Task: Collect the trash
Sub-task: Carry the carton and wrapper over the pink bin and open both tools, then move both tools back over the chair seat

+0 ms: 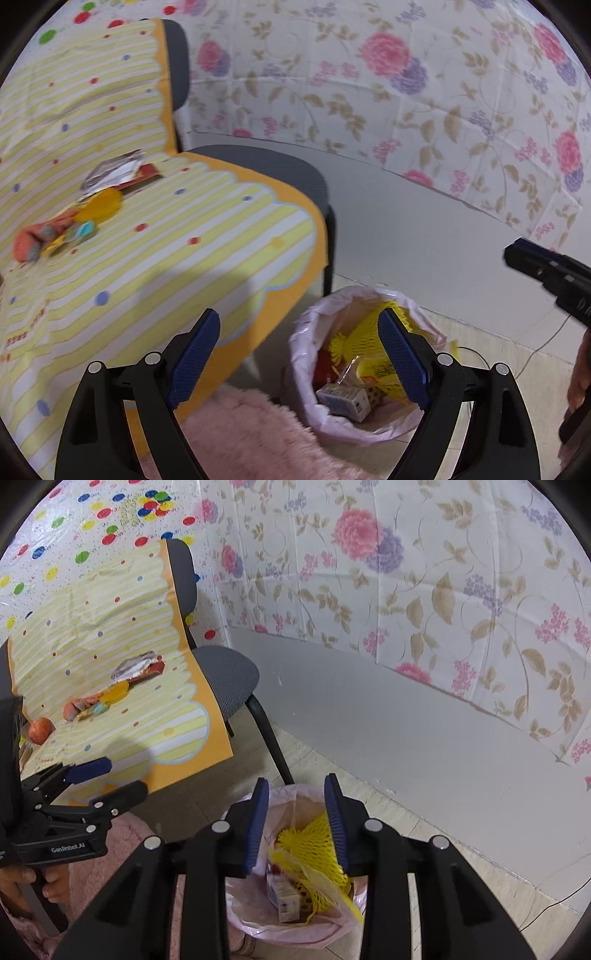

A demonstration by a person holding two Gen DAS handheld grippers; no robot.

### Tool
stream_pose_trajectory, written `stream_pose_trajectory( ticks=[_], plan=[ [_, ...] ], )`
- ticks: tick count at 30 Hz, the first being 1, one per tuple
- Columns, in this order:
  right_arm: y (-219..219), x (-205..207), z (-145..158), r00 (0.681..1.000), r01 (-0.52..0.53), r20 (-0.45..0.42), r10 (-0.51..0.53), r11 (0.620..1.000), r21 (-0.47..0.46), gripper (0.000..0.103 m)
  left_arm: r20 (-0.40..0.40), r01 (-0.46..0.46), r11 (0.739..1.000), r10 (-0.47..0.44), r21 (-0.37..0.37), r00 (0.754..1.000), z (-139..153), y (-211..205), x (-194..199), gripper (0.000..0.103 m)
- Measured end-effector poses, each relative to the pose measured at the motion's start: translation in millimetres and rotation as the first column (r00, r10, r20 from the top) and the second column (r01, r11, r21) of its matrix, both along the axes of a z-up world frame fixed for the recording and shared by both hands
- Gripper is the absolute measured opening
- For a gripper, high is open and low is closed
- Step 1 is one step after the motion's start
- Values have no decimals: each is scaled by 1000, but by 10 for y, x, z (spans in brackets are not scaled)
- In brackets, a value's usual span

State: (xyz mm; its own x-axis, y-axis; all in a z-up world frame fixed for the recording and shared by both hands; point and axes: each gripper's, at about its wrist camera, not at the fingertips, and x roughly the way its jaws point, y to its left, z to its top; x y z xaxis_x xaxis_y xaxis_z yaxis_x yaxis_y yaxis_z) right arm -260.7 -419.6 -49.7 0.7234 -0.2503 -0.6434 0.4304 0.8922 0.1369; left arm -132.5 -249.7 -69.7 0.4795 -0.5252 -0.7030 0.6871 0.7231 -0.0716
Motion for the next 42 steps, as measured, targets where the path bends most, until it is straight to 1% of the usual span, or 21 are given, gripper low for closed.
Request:
stream_pose_trajectory(
  ticks=[3, 6, 7, 10, 14, 17, 18, 21, 25, 30, 33, 36, 39, 42],
  plan=[
    [0, -17, 106, 999, -21, 30, 20, 999, 31, 31, -1, -42, 999, 42, -6, 999, 56, 208, 42, 87],
    [48, -15, 193, 999, -4, 33, 4, 1000, 3, 31, 2, -75, 997, 75, -6, 997, 101, 362, 61, 87],
    [66, -8, 214, 999, -9, 35, 9, 1000, 7, 32, 5, -85, 996, 85, -11, 996, 126, 416, 65, 87],
    [144, 17, 253, 998, -42, 41, 41, 999, 22, 33, 27, -114, 993, 114, -13, 993, 196, 547, 49, 87],
    [360, 87, 308, 994, -103, 34, 104, 994, -29, 33, 51, -156, 988, 157, -21, 986, 278, 758, 34, 87],
    [498, 202, 352, 986, -158, 39, 160, 986, -44, 34, 56, -192, 981, 193, -26, 980, 325, 911, 58, 87],
    [545, 271, 373, 983, -177, 41, 179, 983, -49, 34, 61, -217, 976, 218, -27, 974, 349, 993, 83, 87],
    [658, 479, 430, 971, -233, 48, 236, 971, -55, 38, 72, -283, 959, 284, -31, 956, 407, 1211, 162, 87],
    [837, 813, 514, 949, -307, 59, 310, 950, -61, 46, 80, -388, 921, 390, -36, 917, 450, 1551, 311, 87],
    [1051, 1210, 581, 920, -383, 68, 387, 922, -59, 51, 74, -511, 858, 513, -40, 855, 502, 1990, 499, 87],
    [1152, 1444, 599, 905, -417, 62, 420, 907, -56, 54, 81, -570, 820, 572, -41, 817, 555, 2219, 586, 87],
    [1234, 1680, 612, 895, -439, 61, 442, 897, -51, 57, 83, -614, 788, 615, -42, 784, 612, 2394, 683, 87],
    [1287, 1886, 603, 890, -450, 61, 453, 892, -52, 57, 95, -639, 769, 639, -27, 764, 637, 2499, 788, 87],
    [1321, 2117, 561, 886, -460, 53, 461, 887, -33, 57, 102, -651, 759, 648, -14, 754, 627, 2557, 916, 87]
  ],
)
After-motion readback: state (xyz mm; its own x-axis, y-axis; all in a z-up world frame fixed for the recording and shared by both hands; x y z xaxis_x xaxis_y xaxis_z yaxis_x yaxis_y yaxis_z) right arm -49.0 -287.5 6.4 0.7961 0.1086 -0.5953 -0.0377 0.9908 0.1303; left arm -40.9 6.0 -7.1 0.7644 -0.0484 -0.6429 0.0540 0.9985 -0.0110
